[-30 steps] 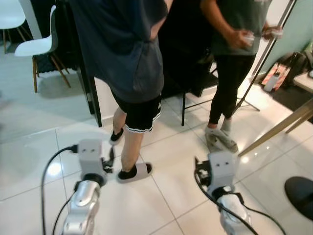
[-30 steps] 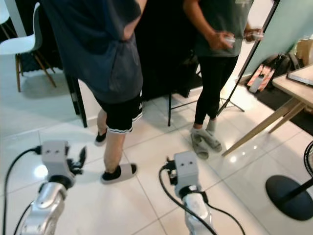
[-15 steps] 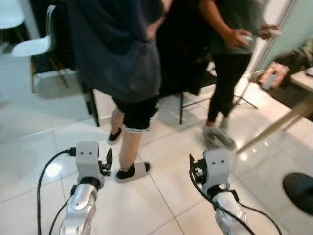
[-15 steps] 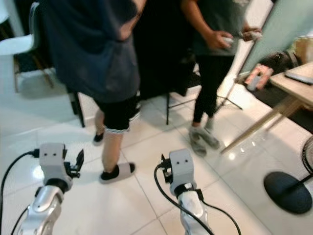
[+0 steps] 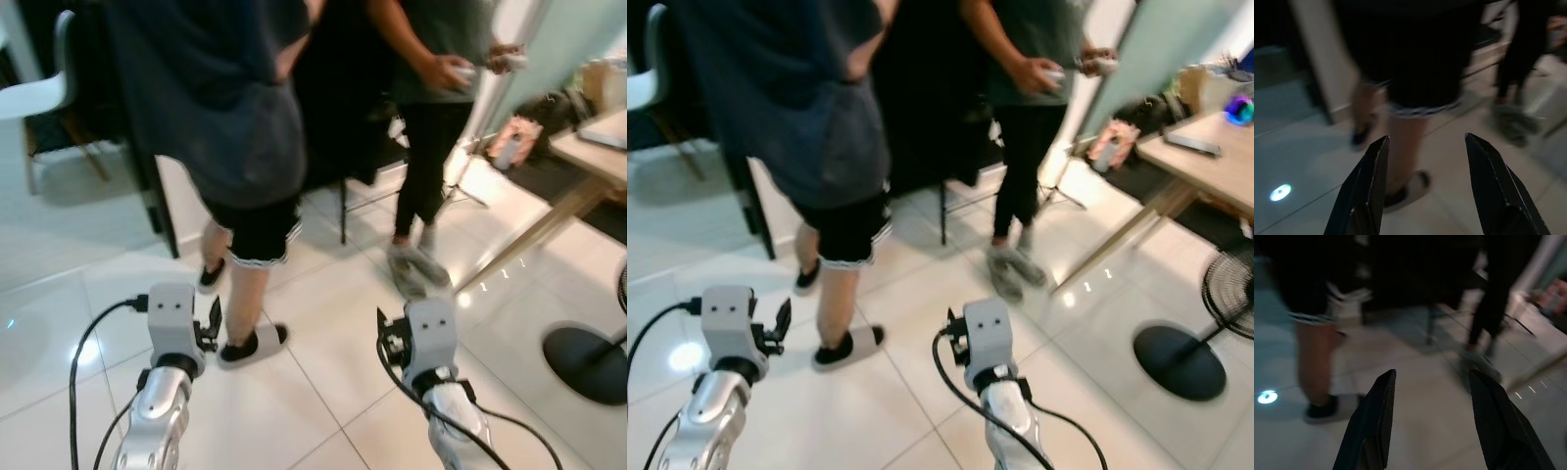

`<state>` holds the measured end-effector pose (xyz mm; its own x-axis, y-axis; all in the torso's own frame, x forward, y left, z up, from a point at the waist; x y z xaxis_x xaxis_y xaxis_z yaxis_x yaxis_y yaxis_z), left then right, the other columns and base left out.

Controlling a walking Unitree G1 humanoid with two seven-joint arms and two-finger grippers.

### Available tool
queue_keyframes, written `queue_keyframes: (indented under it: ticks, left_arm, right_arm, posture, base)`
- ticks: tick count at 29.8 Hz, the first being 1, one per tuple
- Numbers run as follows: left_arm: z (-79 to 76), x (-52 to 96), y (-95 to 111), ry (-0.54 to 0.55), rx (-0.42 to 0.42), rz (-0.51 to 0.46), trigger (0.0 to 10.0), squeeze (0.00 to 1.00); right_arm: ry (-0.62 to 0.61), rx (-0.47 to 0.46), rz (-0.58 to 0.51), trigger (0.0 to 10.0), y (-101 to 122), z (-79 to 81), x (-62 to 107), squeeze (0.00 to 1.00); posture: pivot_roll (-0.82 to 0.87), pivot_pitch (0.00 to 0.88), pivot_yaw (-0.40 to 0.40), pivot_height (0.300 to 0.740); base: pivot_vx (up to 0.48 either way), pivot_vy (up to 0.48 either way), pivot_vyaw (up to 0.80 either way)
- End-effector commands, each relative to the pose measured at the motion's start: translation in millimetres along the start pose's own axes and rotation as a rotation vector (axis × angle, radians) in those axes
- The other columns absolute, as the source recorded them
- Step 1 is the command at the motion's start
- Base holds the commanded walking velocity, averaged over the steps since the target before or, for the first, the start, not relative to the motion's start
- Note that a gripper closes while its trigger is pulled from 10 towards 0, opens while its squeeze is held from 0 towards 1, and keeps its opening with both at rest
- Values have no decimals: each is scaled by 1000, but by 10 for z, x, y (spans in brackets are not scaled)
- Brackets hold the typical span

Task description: Setting the table

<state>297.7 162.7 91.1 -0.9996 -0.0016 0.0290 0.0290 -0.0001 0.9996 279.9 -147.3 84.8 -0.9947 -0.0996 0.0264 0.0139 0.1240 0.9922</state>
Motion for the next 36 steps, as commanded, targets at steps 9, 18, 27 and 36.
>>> queue_keyframes:
  ticks: [9,18,27,36]
  left_arm:
    - [-43,8,-39,-15,-3,21,10000,0]
    - [-53,5,-36,-19,-2,20,10000,0]
    - [-62,-2,-37,-22,-1,24,10000,0]
    - [-70,-1,-37,-22,1,25,10000,0]
  right_arm:
    - [-13,-17,14,10000,-24,-24,6,0]
    - [-13,-18,15,10000,-24,-24,4,0]
    - [-11,-19,15,10000,-24,-25,0,0]
    - [-11,-18,16,10000,-22,-28,2,0]
  posture:
    - [-128,0,22,740]
    - [-129,0,22,740]
    - [-129,0,22,740]
    - [-128,0,20,740]
  base:
    - [0,0,-800]
    - [0,0,-800]
    - [0,0,-800]
    - [0,0,-800]
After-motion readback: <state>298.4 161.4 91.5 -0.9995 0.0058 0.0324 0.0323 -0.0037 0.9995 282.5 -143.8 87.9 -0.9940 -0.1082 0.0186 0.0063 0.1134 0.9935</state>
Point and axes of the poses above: a point about 5 cm out from each wrist's last joint towards the gripper, its own x axis pointing back from the gripper into the wrist, its own y axis along the axis of the wrist's last joint, z = x × y, the point moved 1 cm from there along -x, pointing out of the wrist towards the gripper, and after that the axes turned 2 degrees about -x, right-handed, at the moved point
